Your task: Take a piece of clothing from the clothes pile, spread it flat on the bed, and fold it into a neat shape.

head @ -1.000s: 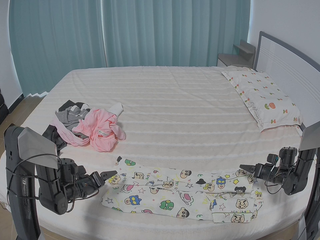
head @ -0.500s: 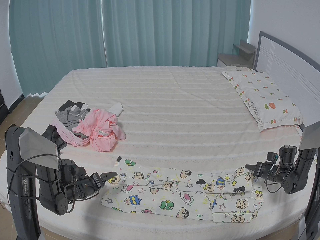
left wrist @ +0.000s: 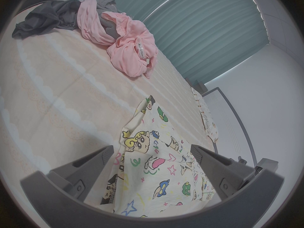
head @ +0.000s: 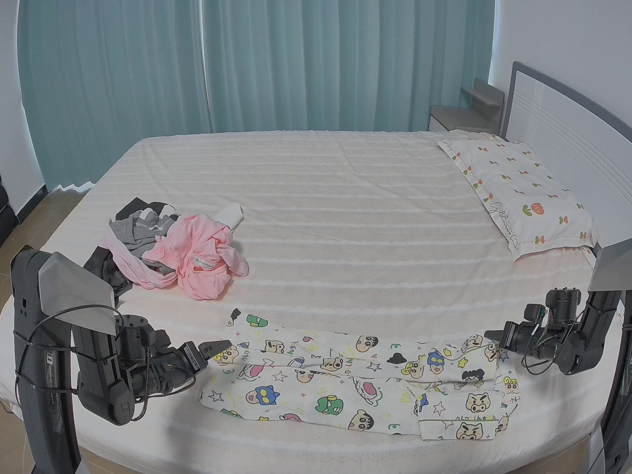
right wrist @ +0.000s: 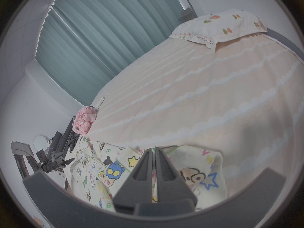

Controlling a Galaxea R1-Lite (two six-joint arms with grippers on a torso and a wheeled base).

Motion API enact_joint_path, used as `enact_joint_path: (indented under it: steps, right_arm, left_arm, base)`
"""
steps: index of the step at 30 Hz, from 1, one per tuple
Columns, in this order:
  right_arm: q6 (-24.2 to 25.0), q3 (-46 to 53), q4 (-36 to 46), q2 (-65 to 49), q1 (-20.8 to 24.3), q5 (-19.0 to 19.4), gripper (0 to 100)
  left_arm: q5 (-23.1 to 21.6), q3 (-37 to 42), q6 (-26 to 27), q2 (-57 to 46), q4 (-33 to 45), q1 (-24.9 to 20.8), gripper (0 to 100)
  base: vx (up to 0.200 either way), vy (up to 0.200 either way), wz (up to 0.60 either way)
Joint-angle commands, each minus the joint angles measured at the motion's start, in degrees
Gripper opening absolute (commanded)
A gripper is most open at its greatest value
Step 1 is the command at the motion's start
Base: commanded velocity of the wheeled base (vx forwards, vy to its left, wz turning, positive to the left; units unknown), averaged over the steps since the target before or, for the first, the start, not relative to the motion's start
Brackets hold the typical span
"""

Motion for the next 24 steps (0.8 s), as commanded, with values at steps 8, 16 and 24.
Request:
enact_joint_path:
  steps: [8,16,24]
  right_arm:
    - [0.0,0.1,0.3,-0.2,-2.6,-0.4,100]
    - [0.5,3.5,0.6,-12.8,1.5,-2.0,100]
    - [7.9,4.1,-0.1,-11.8,15.1,-6.3,100]
  left_arm:
    - [0.1,0.0,0.0,0.2,-1.0,-0.2,100]
    - [0.1,0.0,0.0,0.3,-1.0,-0.2,100]
    - [0.1,0.0,0.0,0.3,-1.0,-0.2,100]
  base:
    - [0.0,0.0,0.0]
    - [0.0,0.0,0.0]
    - [0.0,0.0,0.0]
